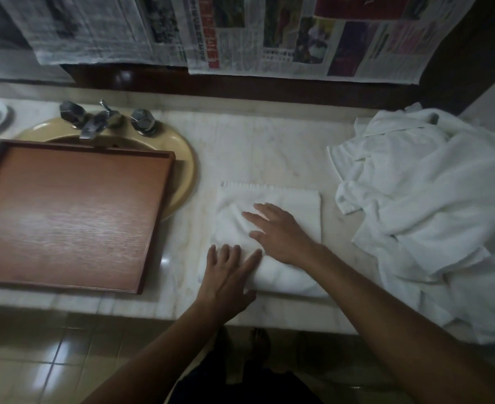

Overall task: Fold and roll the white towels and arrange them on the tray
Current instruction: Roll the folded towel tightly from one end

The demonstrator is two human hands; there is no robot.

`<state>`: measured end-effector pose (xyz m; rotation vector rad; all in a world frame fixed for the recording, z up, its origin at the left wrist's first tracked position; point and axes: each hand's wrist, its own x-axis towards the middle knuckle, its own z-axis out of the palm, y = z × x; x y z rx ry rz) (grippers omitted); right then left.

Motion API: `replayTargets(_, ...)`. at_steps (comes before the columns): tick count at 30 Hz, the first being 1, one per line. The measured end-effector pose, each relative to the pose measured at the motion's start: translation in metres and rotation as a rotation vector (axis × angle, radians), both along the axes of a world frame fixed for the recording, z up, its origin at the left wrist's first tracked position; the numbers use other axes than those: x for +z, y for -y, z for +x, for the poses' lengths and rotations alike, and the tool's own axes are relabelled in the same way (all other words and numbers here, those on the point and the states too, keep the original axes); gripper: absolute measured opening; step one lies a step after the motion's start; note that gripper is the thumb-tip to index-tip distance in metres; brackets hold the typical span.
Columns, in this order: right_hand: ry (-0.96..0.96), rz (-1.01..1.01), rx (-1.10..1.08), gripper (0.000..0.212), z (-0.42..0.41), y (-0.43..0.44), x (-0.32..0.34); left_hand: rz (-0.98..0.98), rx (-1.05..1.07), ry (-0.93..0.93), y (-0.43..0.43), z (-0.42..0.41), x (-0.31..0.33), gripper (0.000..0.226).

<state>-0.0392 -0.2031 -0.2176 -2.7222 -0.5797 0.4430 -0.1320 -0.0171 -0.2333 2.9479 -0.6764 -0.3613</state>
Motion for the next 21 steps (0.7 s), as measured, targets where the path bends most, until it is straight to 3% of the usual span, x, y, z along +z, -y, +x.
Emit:
replayTargets(3,0.099,-0.217,0.272,0.056,0.028,-0.027,-0.02,-0.031,-0.035,0.043,-0.002,0.004,-0.003,0.088)
replayTargets(6,0.107,-0.292,0.339,0.059,0.055,-0.05,-0.031,-0.055,-0.073,0.082,-0.007,0.005,-0.007,0.091)
replayTargets(11,0.056,-0.312,0.245,0.058,0.097,-0.071,-0.029,-0.071,-0.094,0.066,-0.01,0.006,-0.007,0.092)
replayTargets(17,0.113,-0.019,-0.094,0.057,0.053,-0.02,-0.019,-0.062,-0.093,0.077,-0.01,0.008,-0.005,0.092)
replayTargets(21,0.043,-0.151,-0.309,0.058,0.014,0.041,-0.034,-0.055,-0.087,0.079,-0.01,0.007,-0.008,0.093)
